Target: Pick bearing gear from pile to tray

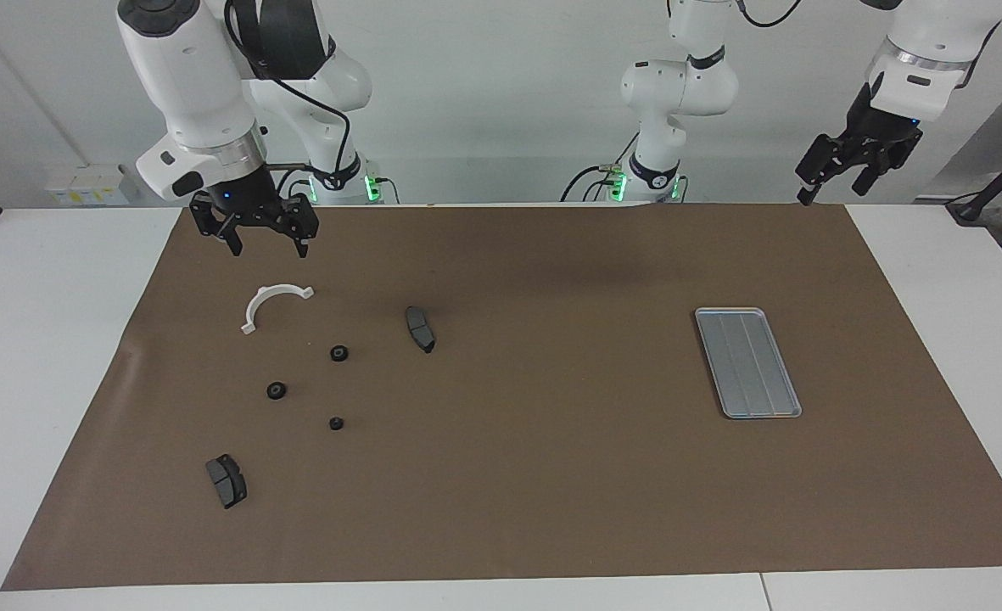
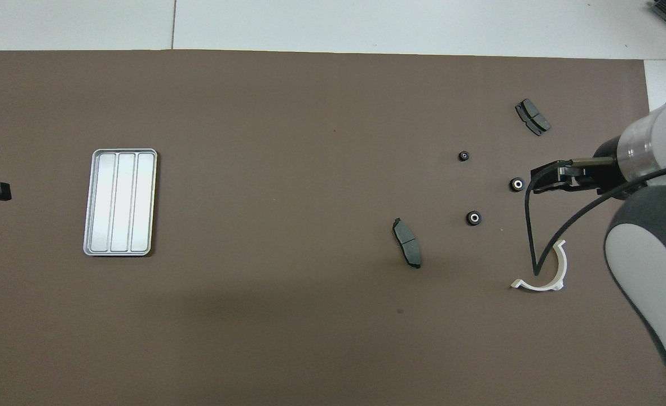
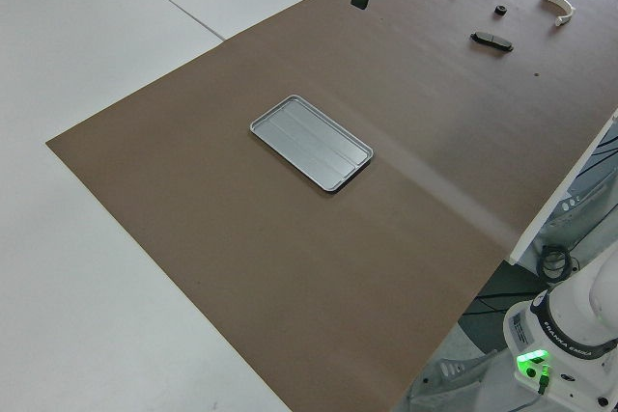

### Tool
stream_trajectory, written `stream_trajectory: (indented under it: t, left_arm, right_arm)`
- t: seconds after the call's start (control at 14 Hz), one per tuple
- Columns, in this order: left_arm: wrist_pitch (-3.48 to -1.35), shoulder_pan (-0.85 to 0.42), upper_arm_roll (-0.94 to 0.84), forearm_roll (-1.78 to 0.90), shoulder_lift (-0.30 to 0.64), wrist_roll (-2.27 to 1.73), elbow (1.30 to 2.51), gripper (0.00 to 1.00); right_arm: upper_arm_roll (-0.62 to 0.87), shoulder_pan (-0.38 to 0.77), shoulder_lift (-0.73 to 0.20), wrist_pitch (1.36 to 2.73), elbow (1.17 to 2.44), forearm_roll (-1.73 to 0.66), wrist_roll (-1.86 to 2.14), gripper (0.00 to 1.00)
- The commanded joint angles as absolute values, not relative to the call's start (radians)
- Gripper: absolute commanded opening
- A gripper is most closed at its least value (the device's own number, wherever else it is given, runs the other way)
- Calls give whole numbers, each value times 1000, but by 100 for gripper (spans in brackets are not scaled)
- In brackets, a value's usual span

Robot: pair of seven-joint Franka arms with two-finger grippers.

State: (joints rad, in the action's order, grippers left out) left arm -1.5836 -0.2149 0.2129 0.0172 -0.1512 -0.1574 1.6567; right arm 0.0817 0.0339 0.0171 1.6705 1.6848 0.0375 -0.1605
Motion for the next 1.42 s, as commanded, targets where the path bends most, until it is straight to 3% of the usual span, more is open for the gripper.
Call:
stream_trajectory:
  t: [0.0,0.43,0.64,1.35]
  left_arm:
    - [-1574,-218,210,38,-158,-167,1663,100]
    - [-1574,-218,210,38,-158,-167,1663,100]
    - [-1574,-218,210,38,-158,-167,1661,100]
    - [-1574,-218,210,38,-158,-167,1663,100]
  right_arm:
    - [86,31,44,1697,1721,37,-172,100]
    - [84,25,46,1709,1727,35,-160,100]
    - [84,17,25,1799,1747,25,-138,100]
    - [84,23,-297,2126,1678,28,-121,100]
